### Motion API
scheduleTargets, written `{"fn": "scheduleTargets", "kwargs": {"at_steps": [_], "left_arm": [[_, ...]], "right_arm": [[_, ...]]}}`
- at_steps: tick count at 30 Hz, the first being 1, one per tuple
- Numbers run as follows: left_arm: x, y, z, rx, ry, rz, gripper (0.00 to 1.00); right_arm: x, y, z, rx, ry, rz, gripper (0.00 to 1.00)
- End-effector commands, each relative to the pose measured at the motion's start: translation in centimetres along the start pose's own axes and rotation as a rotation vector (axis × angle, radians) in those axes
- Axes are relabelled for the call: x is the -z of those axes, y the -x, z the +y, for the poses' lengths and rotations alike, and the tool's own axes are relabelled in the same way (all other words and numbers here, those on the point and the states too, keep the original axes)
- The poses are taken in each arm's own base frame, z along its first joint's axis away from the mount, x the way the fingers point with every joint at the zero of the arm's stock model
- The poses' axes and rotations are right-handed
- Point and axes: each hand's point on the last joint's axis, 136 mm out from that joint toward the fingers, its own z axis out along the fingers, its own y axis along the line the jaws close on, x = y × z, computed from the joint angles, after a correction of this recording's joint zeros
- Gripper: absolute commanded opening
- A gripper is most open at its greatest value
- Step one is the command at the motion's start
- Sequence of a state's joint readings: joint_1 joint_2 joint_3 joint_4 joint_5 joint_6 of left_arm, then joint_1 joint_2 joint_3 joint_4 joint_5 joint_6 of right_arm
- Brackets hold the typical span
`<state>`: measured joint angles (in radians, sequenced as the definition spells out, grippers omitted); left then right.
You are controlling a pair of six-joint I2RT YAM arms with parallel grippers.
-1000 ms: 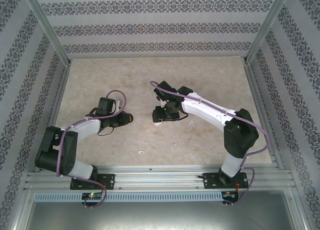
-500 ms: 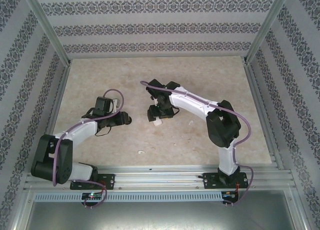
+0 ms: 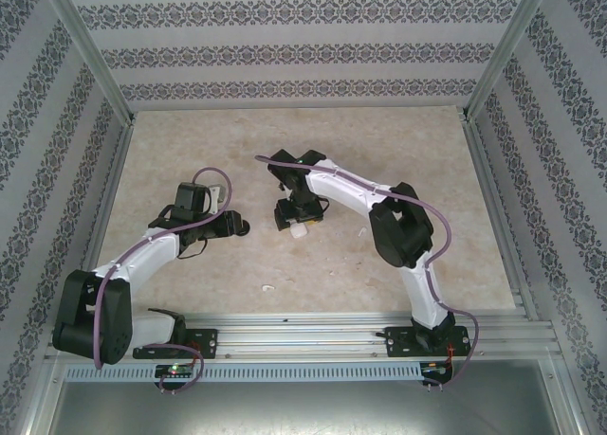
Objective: Insert the wireless bluetooth earbuds into the charging case
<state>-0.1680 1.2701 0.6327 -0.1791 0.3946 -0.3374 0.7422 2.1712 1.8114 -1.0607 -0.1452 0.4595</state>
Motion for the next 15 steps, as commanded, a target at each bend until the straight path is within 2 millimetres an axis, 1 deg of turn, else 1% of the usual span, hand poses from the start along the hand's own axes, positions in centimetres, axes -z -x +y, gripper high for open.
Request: {"fn": "scheduleTargets", "kwargs": {"at_steps": [1, 5, 9, 15], "left_arm": [[0.5, -0.1, -0.5, -0.019, -0.029, 0.014, 0.41], [0.5, -0.3, -0.8, -0.021, -0.051, 0.016, 0.40], [0.8, -0.3, -1.0, -0.041, -0.056, 0.009, 0.40], [1.4, -0.1, -1.3, -0.057, -0.067, -0.014, 0.41]], "right_arm": [[-0.5, 0.0, -0.8, 0.015, -0.048, 0.025, 0.67], [-0.7, 0.6, -1.2, 0.012, -0.075, 0.007, 0.68], [-1.2, 0.9, -1.8, 0.014, -0.100, 0.011, 0.70], [-2.5, 0.9, -1.7, 0.009, -0.090, 0.034, 0.71]]}}
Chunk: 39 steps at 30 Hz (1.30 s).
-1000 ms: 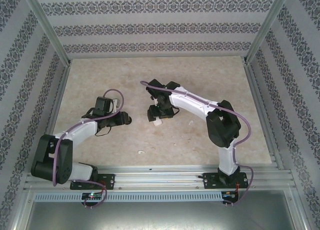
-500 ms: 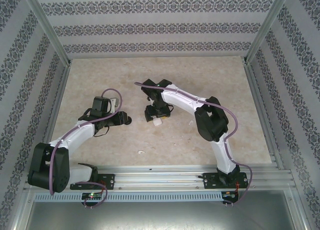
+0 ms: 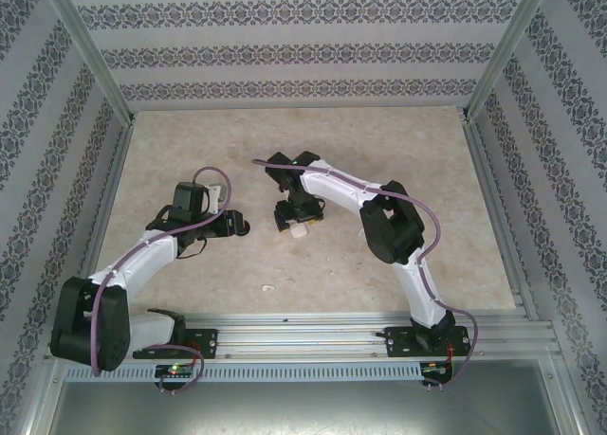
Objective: Insert the wireless bluetooth earbuds into the charging case
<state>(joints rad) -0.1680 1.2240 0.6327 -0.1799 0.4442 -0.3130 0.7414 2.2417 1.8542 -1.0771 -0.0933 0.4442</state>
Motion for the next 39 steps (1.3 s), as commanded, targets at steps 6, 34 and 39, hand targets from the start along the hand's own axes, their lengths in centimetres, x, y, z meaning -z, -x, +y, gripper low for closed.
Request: {"fn": "scheduleTargets", "kwargs": {"at_steps": [6, 34, 39], "left_arm": [[1.1, -0.4, -0.4, -0.018, -0.017, -0.007, 0.41], [5.1, 1.5, -5.5, -0.120, -0.263, -0.252, 0.36], [6.1, 2.9, -8.0, -0.188, -0.308, -0.341, 0.35]], "right_arm": [[-1.5, 0.2, -0.4, -0.005, -0.021, 0.030, 0.71], [4.3, -0.6, -0.2, -0.135, 0.157, -0.142, 0.43], [9.2, -0.7, 0.0, -0.170, 0.249, -0.281, 0.39]]}}
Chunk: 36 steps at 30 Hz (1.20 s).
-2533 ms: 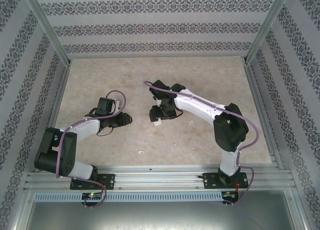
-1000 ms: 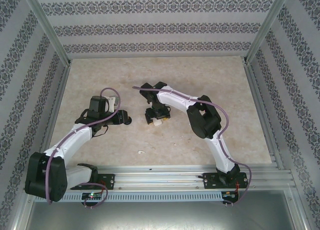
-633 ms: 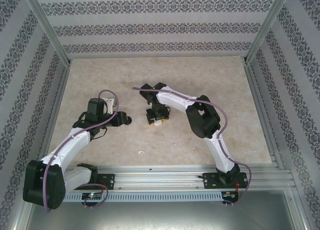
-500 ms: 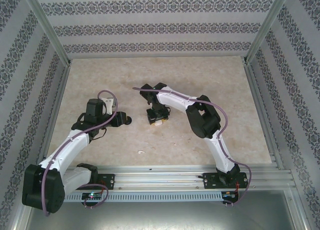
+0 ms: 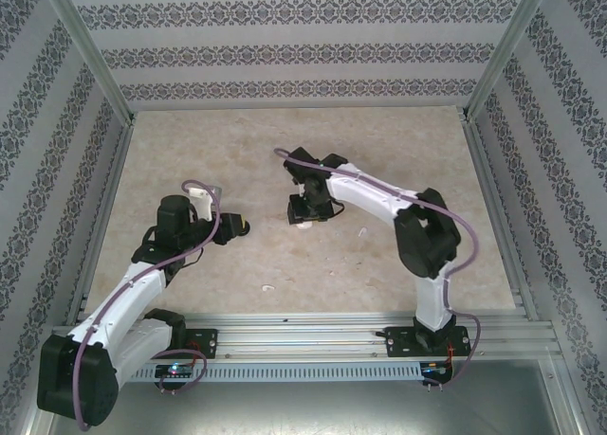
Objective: Insert the wireless bluetooth earbuds into the charging case
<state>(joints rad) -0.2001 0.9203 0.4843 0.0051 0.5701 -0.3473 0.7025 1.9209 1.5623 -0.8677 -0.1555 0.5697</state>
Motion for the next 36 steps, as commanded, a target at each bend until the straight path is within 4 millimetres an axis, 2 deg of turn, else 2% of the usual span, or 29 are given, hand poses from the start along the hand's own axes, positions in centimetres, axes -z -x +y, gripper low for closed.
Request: {"fn": "scheduleTargets", "kwargs": {"at_steps": [1, 12, 17, 25, 31, 36], "left_arm": [[0.4, 2.7, -3.0, -0.081, -0.082, -0.122, 0.35], [0.5, 4.6, -11.1, -0.293, -0.202, -0.278, 0.36], [0.4, 5.2, -14.3, -0.357, -0.315, -0.347, 0.41], [0.0, 6.5, -18.1, -0.399, -0.442, -0.407, 0.43], [-0.3, 7.7, -19.5, -0.375, -0.494, -0.449, 0.40], [-0.6, 8.3, -19.8, -0.368, -0.504, -0.468, 0.38]], "right_arm": [[4.0, 1.1, 1.5, -0.041, 0.107, -0.118, 0.39], [15.0, 1.1, 3.8, -0.065, 0.301, -0.391, 0.37], [18.6, 0.6, 5.0, -0.063, 0.390, -0.473, 0.37], [21.0, -0.6, 6.4, -0.071, 0.476, -0.516, 0.38], [20.7, -1.1, 6.7, -0.081, 0.498, -0.503, 0.38], [20.8, -1.2, 7.3, -0.075, 0.514, -0.498, 0.38]]}}
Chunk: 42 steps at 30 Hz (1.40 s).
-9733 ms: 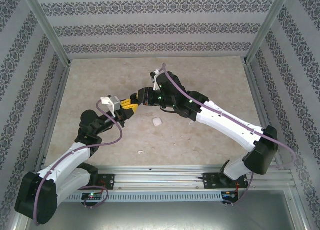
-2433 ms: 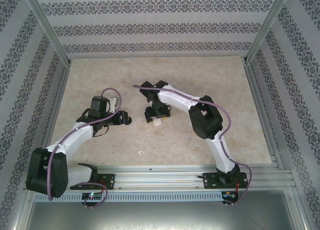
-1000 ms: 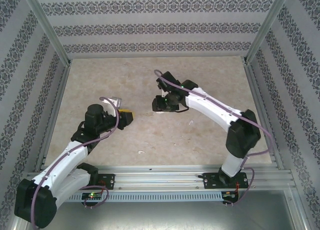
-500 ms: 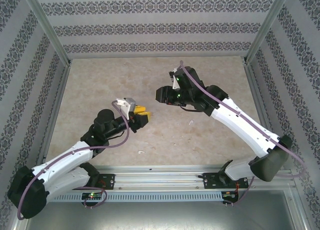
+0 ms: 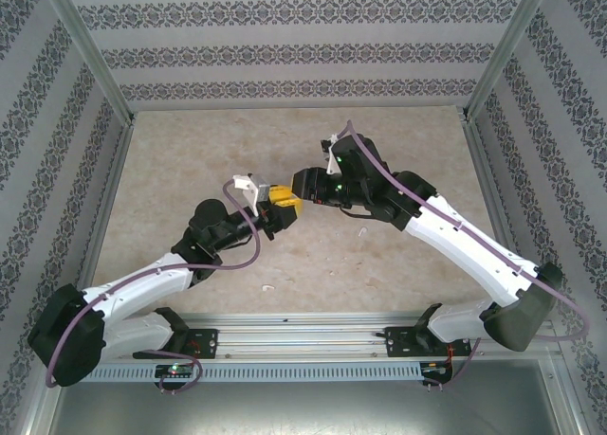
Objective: Insert the wireless bluetooth earbuds into the charging case
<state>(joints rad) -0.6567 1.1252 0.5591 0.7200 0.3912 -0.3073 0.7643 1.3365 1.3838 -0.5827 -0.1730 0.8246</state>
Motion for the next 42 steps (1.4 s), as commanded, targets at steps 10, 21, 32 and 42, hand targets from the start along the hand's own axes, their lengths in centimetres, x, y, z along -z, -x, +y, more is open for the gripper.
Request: {"fn": "scheduleTargets", "kwargs": {"at_steps": [10, 21, 32, 42], "left_arm": [[-1.1, 4.0, -1.9, -0.004, -0.078, -0.134, 0.31], [-0.9, 4.5, -1.6, 0.032, -0.070, -0.177, 0.08], [-1.3, 4.8, -1.5, 0.055, -0.077, -0.198, 0.26], [-1.5, 5.2, -1.8, 0.066, -0.100, -0.217, 0.35]], "right_arm": [[0.3, -0.1, 1.5, 0.006, 0.041, -0.005, 0.38], [-0.4, -0.3, 1.5, 0.021, 0.041, 0.015, 0.41], [0.1, -0.1, 2.2, 0.010, 0.072, 0.008, 0.41], [-0.1, -0.3, 3.0, -0.025, 0.127, 0.032, 0.43]]}}
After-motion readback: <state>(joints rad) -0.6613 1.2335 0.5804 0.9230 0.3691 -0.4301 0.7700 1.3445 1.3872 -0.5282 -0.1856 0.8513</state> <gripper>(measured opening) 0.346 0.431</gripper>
